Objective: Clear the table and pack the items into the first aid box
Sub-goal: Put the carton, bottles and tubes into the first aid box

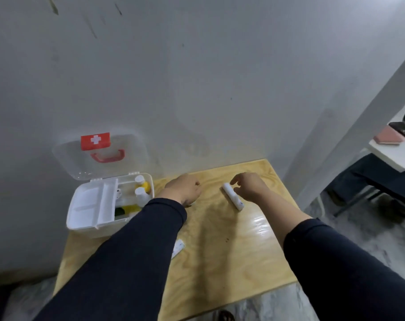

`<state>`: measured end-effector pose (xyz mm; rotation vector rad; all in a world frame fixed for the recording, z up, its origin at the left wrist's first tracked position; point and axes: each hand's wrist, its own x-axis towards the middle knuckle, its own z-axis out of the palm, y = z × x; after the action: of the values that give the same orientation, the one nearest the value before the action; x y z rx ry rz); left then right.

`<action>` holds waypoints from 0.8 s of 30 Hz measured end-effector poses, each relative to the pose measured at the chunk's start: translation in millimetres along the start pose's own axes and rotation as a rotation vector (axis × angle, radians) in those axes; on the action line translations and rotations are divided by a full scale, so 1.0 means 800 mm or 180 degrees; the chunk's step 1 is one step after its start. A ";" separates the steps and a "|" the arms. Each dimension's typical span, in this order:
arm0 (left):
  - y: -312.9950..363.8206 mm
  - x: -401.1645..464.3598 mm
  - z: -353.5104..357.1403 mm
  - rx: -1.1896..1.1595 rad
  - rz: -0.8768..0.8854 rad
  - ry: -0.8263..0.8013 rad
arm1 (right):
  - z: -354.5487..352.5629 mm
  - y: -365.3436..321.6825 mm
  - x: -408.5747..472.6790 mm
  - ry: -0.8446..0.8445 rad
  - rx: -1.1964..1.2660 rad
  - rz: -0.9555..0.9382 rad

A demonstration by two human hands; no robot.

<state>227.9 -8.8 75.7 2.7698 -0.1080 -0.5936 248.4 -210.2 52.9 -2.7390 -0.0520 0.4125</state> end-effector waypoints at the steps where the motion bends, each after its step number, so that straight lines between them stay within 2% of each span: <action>1: 0.001 0.004 0.006 -0.0027 -0.0061 -0.0049 | 0.008 0.005 0.005 -0.0057 -0.0031 -0.0025; 5: -0.001 0.015 0.029 -0.0120 -0.0355 -0.0209 | 0.038 0.017 0.024 -0.0101 -0.0004 -0.0125; 11: -0.024 0.022 0.055 -0.0399 -0.0749 -0.0158 | 0.065 0.012 0.050 -0.0201 0.0063 -0.0346; 18: -0.047 0.011 0.058 -0.0531 -0.1033 0.0035 | 0.086 -0.067 0.084 -0.0535 -0.0007 -0.0902; 24: -0.052 -0.002 0.070 -0.0336 -0.1197 -0.0179 | 0.104 -0.123 0.099 -0.0731 -0.0620 -0.1134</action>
<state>204.2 15.4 14.9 2.6847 0.4287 -0.7435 301.3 -82.2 -7.6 -2.7730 -0.6605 0.6425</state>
